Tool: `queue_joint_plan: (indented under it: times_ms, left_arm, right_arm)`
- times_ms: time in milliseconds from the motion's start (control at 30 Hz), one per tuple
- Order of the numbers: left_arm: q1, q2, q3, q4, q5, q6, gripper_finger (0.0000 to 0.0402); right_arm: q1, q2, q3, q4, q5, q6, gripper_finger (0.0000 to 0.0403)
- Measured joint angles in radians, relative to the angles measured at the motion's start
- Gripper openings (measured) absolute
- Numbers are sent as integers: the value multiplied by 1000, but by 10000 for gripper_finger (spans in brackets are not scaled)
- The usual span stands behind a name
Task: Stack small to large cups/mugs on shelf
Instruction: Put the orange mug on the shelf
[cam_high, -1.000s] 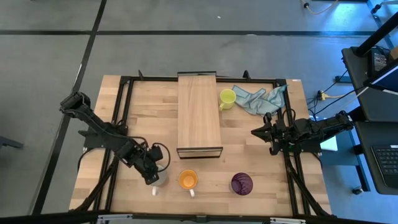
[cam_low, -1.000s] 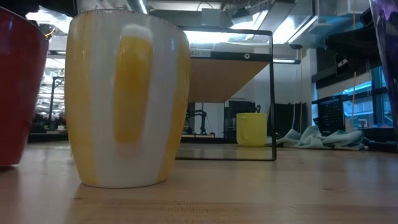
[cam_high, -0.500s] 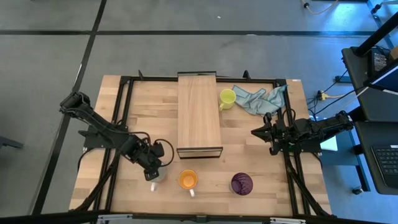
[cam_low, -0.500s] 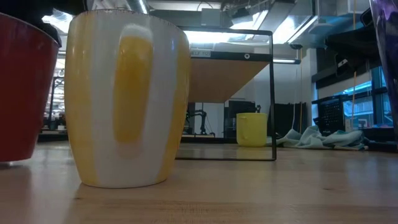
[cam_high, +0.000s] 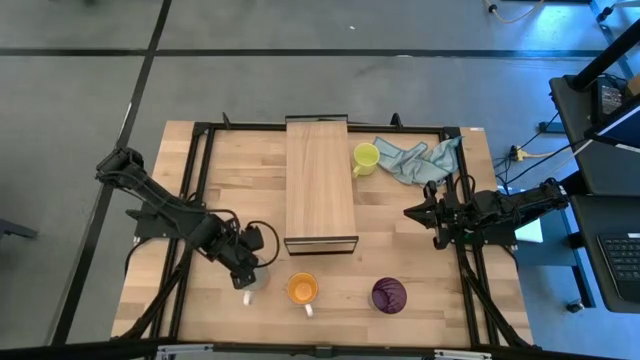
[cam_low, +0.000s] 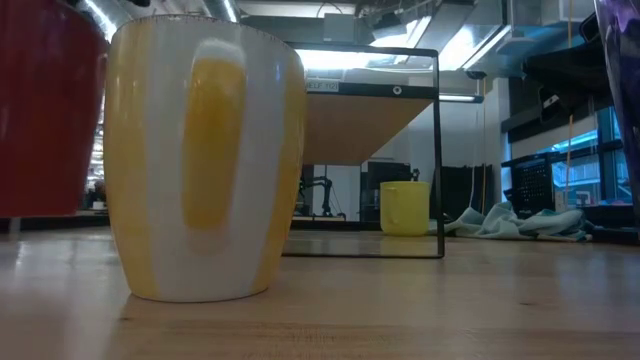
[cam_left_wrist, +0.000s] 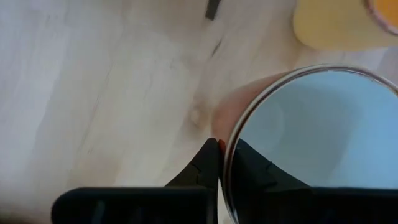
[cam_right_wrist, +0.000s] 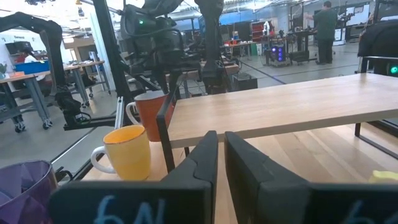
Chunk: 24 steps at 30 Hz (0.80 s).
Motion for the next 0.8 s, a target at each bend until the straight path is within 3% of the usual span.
queue_joint_plan:
  times_ms: [500,800]
  left_arm:
    - [-2,0,0,-8,-1,-17,14]
    - [-2,0,0,-7,-1,-39,14]
  right_arm:
    - [0,0,0,3,1,-1,32]
    - [-1,0,0,54,59,45,32]
